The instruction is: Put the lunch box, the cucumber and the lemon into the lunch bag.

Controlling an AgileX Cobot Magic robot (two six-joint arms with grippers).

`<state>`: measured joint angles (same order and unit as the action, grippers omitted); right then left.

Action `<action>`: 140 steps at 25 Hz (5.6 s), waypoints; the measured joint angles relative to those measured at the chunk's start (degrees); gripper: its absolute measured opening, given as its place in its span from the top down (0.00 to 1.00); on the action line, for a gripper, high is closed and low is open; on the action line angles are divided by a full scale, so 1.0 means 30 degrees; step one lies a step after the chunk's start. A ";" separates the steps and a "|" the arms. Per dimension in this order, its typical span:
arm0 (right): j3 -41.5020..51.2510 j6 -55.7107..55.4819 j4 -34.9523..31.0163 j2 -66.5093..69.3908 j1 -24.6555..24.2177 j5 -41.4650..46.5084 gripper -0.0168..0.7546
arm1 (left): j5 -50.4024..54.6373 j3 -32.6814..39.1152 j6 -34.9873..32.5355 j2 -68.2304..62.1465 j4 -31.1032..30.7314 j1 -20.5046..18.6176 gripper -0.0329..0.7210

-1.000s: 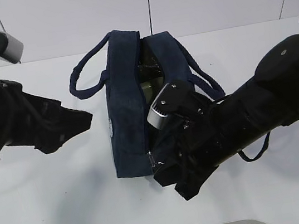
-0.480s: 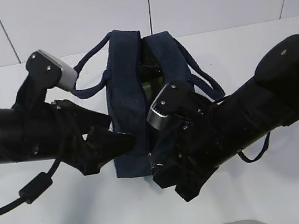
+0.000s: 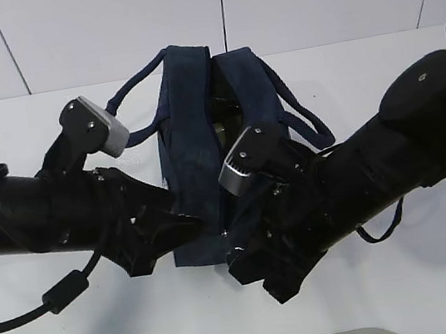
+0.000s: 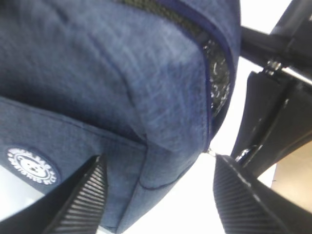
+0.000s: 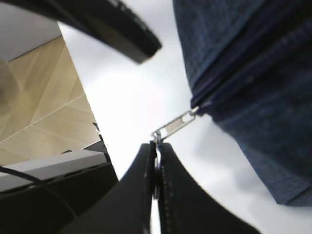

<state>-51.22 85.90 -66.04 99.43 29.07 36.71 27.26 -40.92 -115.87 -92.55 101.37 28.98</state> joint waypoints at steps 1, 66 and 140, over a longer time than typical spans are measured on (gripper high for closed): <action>0.0000 -0.0204 0.0250 0.0000 0.0000 0.0000 0.97 | 0.0042 0.0000 -0.0048 -0.0028 0.0000 -0.0102 0.38; -0.9316 -1.9250 1.3791 -0.1044 0.0000 0.9351 0.97 | 0.3148 -0.0079 -0.0756 -0.1302 0.0771 -0.0505 0.99; -2.9233 -2.5188 2.0559 1.0885 -0.3056 1.1450 0.97 | -0.2116 0.0747 -0.0773 -0.1157 0.1382 -0.0748 0.99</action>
<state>-138.91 10.33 -4.37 132.09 19.90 71.06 20.92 -38.68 -118.19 -96.02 105.51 26.73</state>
